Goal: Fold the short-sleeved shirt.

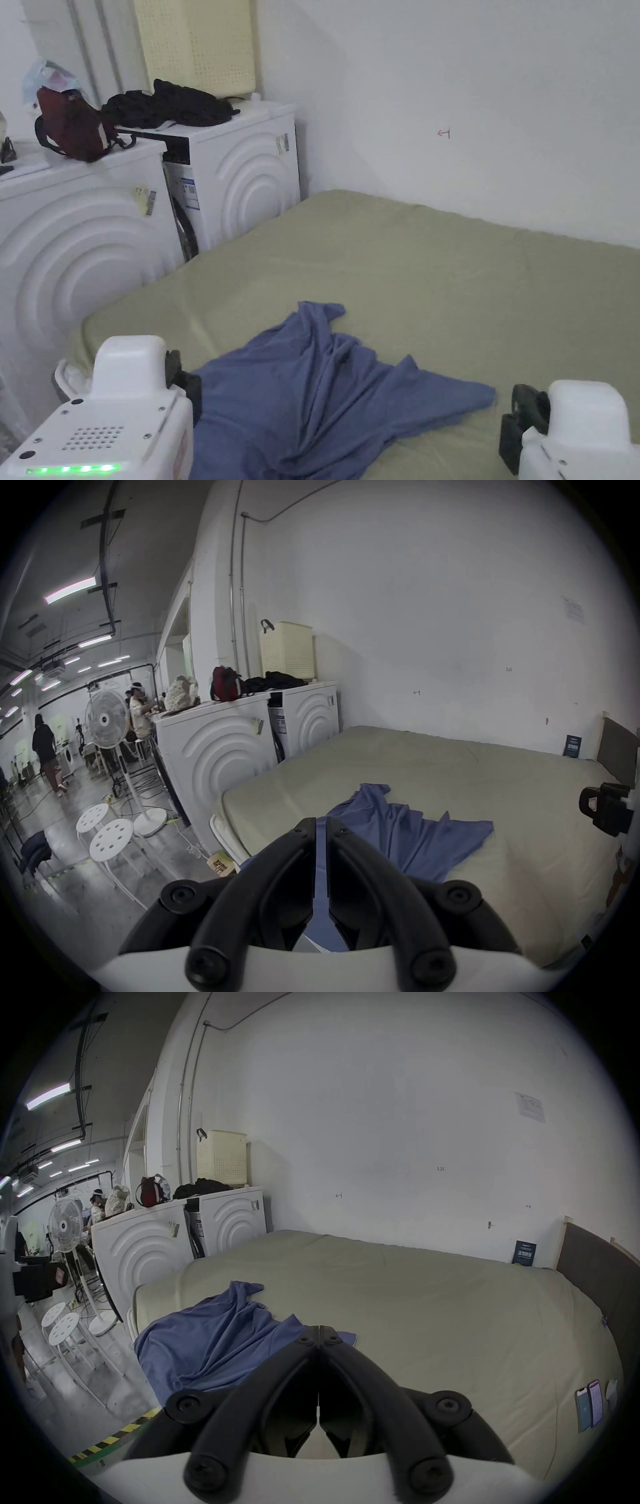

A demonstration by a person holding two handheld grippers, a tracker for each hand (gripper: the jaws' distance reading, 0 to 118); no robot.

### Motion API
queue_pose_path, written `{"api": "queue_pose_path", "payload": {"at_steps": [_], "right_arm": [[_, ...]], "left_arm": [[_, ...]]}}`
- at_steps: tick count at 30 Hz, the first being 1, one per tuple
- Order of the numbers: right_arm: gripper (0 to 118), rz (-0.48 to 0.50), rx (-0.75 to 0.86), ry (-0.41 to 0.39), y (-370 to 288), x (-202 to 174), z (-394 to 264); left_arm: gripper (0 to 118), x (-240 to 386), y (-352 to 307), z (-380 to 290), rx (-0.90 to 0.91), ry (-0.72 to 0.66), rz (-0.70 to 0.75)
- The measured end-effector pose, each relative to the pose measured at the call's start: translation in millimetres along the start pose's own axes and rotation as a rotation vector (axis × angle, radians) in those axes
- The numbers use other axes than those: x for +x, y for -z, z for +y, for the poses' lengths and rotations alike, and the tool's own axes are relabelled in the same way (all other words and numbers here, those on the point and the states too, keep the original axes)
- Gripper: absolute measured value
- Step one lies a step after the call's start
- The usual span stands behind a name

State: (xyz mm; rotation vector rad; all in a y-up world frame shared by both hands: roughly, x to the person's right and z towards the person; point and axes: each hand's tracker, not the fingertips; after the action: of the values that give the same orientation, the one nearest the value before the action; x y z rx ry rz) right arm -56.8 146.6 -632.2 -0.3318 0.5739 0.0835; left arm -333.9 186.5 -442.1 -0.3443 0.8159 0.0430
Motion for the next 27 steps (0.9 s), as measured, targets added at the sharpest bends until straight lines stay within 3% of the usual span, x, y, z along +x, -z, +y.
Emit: {"api": "queue_pose_path", "payload": {"at_steps": [6, 11, 23, 26, 27], "right_arm": [[1, -0.012, -0.029, -0.007, -1.9, 6.5, -6.5], [1, -0.015, -0.046, -0.011, -7.6, 15.5, -15.8], [1, -0.036, -0.193, -0.015, 1.9, 20.0, -57.6], [1, -0.050, -0.228, -0.010, 5.1, 23.9, -65.5], [1, -0.053, -0.238, -0.005, 5.7, 25.1, -68.3]], "left_arm": [[5, 1.5, 8.4, -2.2, -0.005, -0.032, -0.065], [5, 6.2, 38.9, -4.0, -0.128, -0.061, -0.241], [6, 90.1, 163.9, -50.4, -0.408, 0.111, -0.400], [18, 112.8, 195.4, -63.6, -0.468, 0.161, -0.411], [33, 117.5, 206.7, -67.8, -0.517, 0.173, -0.405]]}}
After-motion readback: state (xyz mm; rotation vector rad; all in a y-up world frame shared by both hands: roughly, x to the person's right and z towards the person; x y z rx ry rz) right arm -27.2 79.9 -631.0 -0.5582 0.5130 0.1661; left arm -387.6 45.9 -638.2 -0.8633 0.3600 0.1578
